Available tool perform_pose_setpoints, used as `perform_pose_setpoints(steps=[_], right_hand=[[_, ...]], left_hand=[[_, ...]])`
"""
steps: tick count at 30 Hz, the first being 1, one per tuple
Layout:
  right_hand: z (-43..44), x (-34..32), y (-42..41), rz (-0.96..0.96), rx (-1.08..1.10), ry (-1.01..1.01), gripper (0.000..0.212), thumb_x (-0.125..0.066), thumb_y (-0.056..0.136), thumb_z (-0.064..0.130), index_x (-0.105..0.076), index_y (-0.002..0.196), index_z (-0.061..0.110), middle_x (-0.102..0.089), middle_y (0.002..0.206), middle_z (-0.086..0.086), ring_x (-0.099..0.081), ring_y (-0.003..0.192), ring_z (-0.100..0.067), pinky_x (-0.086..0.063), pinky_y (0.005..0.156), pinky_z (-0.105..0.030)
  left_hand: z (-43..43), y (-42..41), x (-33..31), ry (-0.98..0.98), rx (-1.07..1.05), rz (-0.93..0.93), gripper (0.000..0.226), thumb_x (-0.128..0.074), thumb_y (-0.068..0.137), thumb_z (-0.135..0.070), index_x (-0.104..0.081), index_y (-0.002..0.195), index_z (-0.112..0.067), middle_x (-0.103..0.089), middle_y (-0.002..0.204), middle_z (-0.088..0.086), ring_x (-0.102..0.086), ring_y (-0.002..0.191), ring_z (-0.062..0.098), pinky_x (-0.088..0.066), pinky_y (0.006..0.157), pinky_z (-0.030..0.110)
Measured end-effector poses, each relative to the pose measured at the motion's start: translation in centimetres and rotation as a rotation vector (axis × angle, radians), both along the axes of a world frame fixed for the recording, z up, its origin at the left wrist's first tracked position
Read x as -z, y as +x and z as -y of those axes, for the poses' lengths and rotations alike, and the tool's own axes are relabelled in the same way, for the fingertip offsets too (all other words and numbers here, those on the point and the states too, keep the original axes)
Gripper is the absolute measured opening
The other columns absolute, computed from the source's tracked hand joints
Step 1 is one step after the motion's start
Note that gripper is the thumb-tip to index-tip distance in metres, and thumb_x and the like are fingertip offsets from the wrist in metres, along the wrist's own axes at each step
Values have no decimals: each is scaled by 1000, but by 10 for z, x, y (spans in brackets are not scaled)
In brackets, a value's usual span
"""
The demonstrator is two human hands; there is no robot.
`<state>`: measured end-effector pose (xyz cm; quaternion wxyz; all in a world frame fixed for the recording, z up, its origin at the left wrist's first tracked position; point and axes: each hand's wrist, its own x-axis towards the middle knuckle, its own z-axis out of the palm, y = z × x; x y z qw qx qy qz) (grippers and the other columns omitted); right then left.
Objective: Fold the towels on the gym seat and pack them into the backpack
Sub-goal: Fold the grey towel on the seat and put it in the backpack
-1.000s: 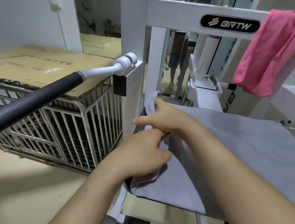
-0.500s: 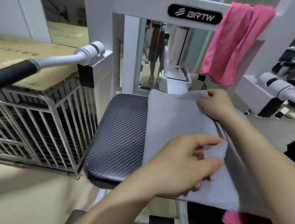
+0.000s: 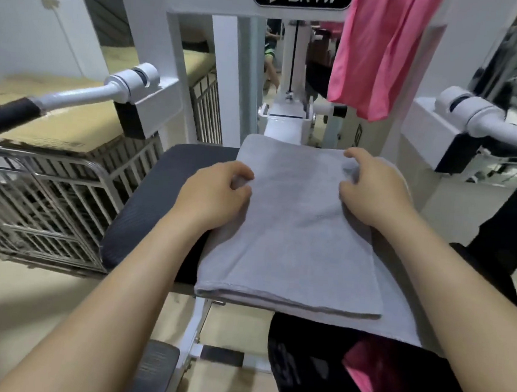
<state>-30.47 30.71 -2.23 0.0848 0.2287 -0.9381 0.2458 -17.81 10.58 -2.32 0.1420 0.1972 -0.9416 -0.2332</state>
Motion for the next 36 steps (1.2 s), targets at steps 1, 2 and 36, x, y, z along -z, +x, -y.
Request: perform_pose_setpoints(steps=[1, 2, 36], right_hand=[[2, 1, 1, -17, -14, -27, 52, -49, 89, 7, -44, 140, 17, -59, 124, -16, -52, 111, -34, -35, 75, -33], [4, 2, 2, -33, -28, -52, 51, -47, 89, 4, -46, 138, 16, -60, 123, -17, -53, 110, -35, -35, 74, -33], [55, 25, 160, -335, -733, 167, 14, -71, 73, 6, -61, 80, 13, -55, 72, -5, -50, 47, -31, -44, 38, -34]], left_hand=[[0, 5, -2, -56, 7, 49, 31, -55, 92, -35, -58, 123, -37, -62, 125, -7, -54, 116, 19, -36, 80, 29], [-1, 9, -2, -119, 21, 100, 32, -54, 93, -37, -56, 125, -37, -61, 127, -8, -54, 117, 20, -36, 80, 29], [50, 164, 28, -29, 23, -364, 28, -64, 78, 0, -56, 82, -26, -57, 66, -6, -52, 61, 10, -41, 58, 21]])
